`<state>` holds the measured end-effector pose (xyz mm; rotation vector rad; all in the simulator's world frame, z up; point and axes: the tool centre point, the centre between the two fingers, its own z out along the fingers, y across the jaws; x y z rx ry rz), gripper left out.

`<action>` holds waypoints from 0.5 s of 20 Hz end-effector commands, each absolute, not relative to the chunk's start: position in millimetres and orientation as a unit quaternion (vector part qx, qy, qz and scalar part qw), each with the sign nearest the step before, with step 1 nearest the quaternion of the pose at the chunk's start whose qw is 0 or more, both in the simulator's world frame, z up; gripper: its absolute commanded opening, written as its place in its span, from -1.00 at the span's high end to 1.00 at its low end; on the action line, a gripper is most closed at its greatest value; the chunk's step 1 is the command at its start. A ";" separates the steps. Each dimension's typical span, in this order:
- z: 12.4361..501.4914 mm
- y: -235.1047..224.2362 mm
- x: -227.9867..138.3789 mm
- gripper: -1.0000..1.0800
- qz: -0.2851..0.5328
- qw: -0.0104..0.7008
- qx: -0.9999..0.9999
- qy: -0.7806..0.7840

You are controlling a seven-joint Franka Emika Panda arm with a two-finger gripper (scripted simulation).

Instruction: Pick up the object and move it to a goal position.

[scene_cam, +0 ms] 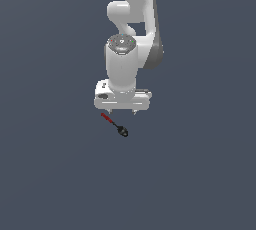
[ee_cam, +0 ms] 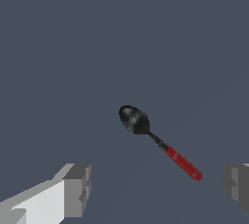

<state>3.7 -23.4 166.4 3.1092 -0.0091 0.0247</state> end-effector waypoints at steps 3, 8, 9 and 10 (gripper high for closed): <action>167.6 -23.6 4.1 -0.92 0.009 0.017 1.000 -0.001; 178.3 -25.7 8.4 -0.92 0.017 0.021 1.000 0.016; 180.2 -26.1 9.1 -0.92 0.018 0.022 0.999 0.019; 181.4 -26.4 9.6 -0.92 0.019 0.023 0.999 0.021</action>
